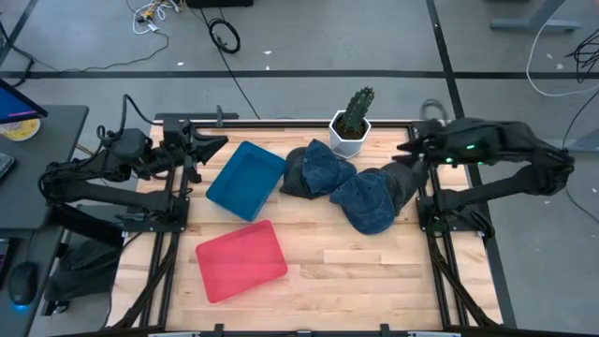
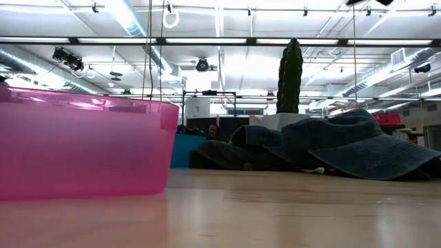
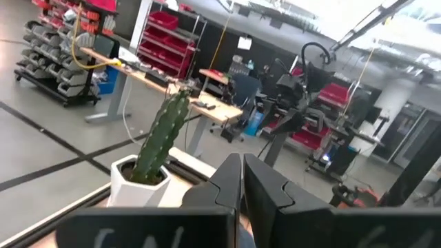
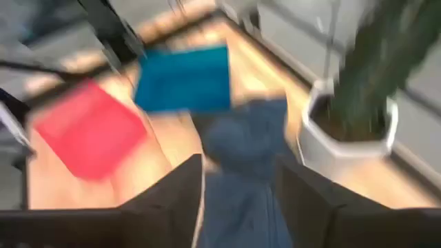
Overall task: Pick & Place hat
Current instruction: Put the right blue cap into the red bin
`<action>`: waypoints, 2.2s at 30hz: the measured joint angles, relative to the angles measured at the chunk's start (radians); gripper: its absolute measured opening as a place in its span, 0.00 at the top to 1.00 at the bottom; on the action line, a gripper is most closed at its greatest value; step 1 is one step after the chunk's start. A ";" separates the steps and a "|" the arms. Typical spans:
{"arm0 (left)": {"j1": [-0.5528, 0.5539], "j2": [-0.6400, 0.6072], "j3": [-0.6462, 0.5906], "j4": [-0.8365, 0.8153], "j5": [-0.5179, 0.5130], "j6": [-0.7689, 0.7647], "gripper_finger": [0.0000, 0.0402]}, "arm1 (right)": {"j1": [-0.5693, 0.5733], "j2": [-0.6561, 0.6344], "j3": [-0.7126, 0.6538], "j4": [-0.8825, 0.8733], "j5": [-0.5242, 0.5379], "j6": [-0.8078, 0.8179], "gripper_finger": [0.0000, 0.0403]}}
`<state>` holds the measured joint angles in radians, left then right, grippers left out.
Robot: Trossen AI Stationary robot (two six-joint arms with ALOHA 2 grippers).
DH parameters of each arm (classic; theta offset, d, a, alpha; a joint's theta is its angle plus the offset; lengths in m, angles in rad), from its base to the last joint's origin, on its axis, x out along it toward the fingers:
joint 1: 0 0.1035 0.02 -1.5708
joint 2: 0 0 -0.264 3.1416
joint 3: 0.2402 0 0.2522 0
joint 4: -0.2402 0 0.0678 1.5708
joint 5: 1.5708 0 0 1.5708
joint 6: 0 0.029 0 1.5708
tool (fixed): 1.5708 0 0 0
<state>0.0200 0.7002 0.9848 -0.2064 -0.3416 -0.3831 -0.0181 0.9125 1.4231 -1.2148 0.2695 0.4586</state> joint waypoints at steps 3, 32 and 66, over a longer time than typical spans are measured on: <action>0.000 0.000 0.000 -0.041 -0.001 0.001 0.95 | 0.000 0.061 0.002 -0.101 0.000 0.049 0.43; 0.000 0.020 0.000 -0.126 -0.001 0.027 0.39 | -0.186 0.373 -0.125 -0.258 -0.036 0.217 0.21; 0.000 0.020 0.000 -0.141 -0.050 0.029 0.39 | -0.187 0.368 -0.597 0.246 -0.172 0.182 0.69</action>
<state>0.0203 0.7200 0.9844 -0.3470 -0.3920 -0.3546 -0.2047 1.2800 0.8265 -0.9684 0.0971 0.6407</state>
